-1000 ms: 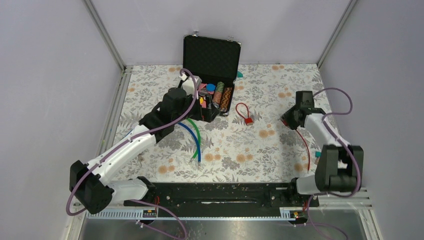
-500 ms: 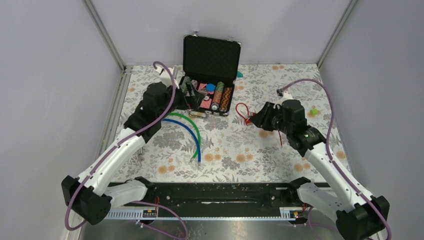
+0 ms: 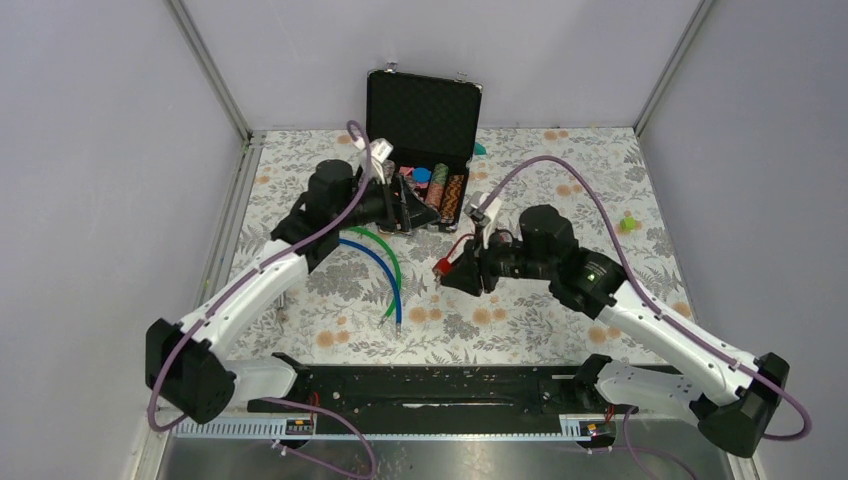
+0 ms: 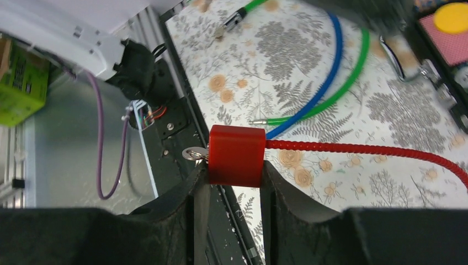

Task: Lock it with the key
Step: Lock the lock.

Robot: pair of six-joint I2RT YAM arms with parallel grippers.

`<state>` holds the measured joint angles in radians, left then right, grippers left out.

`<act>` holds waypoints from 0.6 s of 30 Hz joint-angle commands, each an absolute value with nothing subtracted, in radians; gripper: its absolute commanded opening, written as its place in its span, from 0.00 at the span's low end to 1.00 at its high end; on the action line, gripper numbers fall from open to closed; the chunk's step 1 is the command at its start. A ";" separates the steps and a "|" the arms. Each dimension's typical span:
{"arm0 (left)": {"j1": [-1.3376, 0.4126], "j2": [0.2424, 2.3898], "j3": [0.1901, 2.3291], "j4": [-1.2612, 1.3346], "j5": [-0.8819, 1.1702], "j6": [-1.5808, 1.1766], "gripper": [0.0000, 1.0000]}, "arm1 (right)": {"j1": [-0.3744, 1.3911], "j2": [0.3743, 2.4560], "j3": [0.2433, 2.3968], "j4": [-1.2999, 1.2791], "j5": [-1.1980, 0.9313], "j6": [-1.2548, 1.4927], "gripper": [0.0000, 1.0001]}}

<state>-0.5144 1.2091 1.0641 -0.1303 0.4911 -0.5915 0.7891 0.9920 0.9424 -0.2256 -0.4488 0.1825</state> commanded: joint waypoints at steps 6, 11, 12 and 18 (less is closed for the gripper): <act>-0.518 1.272 0.917 0.157 0.834 -0.788 0.64 | 0.917 1.124 1.114 -0.383 -0.405 -0.061 0.12; -0.521 1.282 0.871 0.236 0.900 -0.845 0.66 | 0.944 1.147 1.124 -0.398 -0.355 -0.092 0.11; -0.523 1.284 0.857 0.271 0.919 -0.868 0.67 | 0.947 1.150 1.125 -0.399 -0.351 -0.096 0.10; -0.541 1.317 0.823 0.384 0.959 -0.930 0.67 | 0.966 1.186 1.158 -0.431 -0.348 -0.134 0.08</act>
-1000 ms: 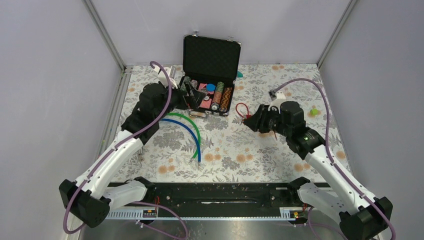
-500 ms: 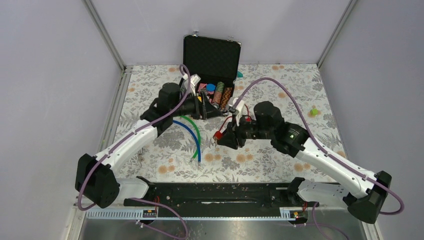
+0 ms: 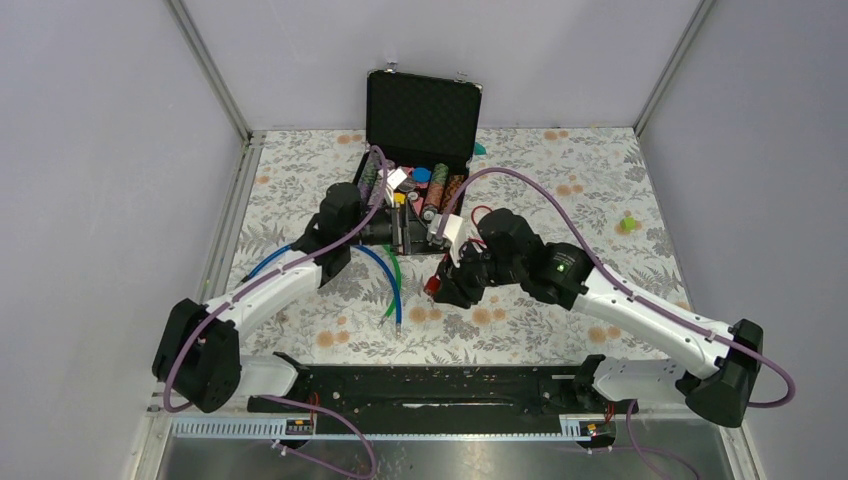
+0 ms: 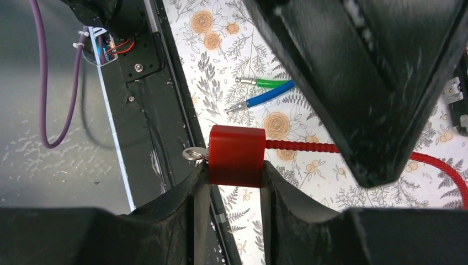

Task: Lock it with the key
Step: Lock the lock.

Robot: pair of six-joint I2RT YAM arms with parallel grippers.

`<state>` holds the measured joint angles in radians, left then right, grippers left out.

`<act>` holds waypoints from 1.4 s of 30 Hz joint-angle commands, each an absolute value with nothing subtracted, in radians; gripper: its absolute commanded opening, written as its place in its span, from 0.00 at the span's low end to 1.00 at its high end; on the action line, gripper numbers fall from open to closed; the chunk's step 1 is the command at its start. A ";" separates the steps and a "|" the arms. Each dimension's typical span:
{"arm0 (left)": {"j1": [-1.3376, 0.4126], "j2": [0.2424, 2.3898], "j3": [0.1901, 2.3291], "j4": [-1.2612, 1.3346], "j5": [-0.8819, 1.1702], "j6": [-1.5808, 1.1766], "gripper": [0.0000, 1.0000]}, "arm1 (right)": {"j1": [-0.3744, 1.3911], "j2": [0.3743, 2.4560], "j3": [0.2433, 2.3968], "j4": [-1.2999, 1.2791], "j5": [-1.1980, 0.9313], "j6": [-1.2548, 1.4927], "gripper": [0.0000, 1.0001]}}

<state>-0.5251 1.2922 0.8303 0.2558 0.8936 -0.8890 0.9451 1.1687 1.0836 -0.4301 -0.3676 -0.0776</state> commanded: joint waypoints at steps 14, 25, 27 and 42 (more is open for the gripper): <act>-0.564 1.407 0.867 0.266 0.925 -0.839 0.48 | 1.018 1.225 1.217 -0.507 -0.318 -0.196 0.07; -0.564 1.397 0.889 0.303 0.974 -0.849 0.00 | 1.020 1.226 1.213 -0.512 -0.270 -0.190 0.06; -0.564 1.385 0.893 0.337 0.967 -0.853 0.00 | 1.020 1.220 1.213 -0.513 -0.255 -0.176 0.07; -0.547 1.146 0.961 0.314 0.787 -0.654 0.00 | 1.019 0.931 1.097 -0.372 0.080 -0.016 0.95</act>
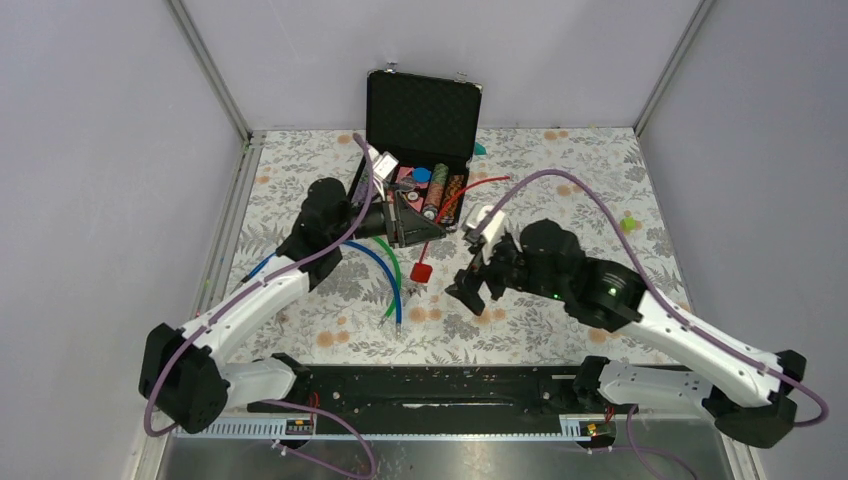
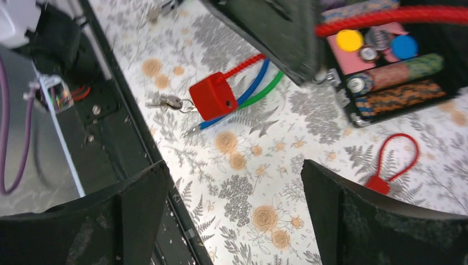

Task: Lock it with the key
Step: Lock the lock.

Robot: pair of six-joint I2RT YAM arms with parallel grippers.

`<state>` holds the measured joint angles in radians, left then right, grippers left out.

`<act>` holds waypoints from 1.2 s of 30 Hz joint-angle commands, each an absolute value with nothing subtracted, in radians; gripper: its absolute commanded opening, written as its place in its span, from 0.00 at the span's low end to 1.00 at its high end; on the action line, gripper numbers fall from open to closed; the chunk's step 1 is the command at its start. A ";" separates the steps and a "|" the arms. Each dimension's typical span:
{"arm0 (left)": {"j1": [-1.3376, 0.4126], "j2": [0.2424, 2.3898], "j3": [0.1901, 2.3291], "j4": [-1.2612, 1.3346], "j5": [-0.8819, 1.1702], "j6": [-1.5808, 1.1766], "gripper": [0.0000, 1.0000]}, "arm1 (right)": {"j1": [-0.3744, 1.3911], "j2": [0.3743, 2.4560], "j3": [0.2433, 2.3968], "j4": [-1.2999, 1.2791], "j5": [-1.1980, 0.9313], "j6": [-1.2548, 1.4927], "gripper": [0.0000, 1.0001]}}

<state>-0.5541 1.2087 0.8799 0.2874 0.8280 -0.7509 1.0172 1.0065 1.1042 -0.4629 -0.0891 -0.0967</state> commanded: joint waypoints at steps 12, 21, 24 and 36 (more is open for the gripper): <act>-0.547 1.049 0.965 0.317 0.825 -0.558 0.00 | 1.018 0.831 1.041 0.027 0.211 0.480 0.87; -0.549 0.991 0.928 0.349 0.873 -0.559 0.00 | 1.019 1.012 1.175 0.064 0.213 0.569 0.68; -0.550 0.983 0.925 0.350 0.877 -0.563 0.00 | 1.018 1.050 1.187 0.095 0.206 0.594 0.58; -0.551 0.964 0.925 0.280 0.869 -0.533 0.06 | 1.017 1.084 1.187 0.172 0.200 0.608 0.08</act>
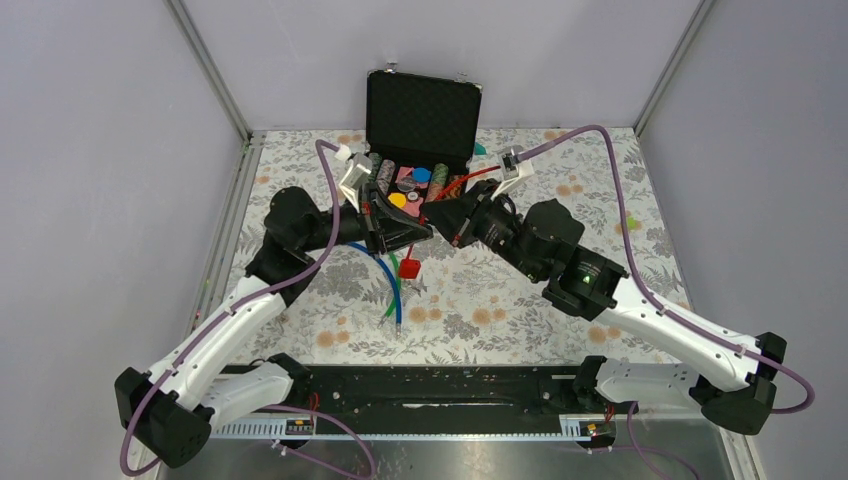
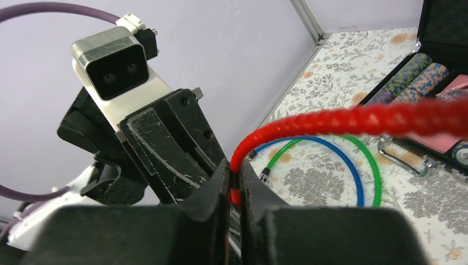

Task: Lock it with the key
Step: Lock the lock.

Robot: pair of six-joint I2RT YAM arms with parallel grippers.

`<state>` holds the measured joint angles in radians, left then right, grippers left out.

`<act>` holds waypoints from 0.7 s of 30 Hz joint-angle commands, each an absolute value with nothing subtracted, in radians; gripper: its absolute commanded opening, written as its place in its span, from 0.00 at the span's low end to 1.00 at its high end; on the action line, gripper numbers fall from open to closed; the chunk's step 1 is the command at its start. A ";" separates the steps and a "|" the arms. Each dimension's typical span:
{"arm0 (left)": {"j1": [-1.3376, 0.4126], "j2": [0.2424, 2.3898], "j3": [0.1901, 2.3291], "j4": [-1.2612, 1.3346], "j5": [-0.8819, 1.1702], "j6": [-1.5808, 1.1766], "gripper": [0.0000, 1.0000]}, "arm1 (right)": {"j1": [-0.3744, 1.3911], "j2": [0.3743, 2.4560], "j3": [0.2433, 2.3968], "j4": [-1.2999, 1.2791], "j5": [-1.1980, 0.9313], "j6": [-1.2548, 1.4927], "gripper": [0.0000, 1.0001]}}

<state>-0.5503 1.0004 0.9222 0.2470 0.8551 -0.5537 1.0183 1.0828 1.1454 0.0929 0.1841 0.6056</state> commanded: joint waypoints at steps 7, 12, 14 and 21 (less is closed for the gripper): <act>-0.550 0.939 0.919 0.187 0.799 -0.484 0.66 | 1.018 1.056 1.187 0.164 0.213 0.575 0.00; -0.551 0.932 0.862 0.132 0.769 -0.424 0.70 | 1.017 1.032 1.199 0.131 0.230 0.553 0.00; -0.556 0.935 0.831 0.149 0.783 -0.423 0.70 | 1.018 1.023 1.201 0.119 0.243 0.556 0.00; -0.599 0.929 0.770 0.202 0.819 -0.384 0.68 | 1.017 1.013 1.231 0.053 0.282 0.582 0.00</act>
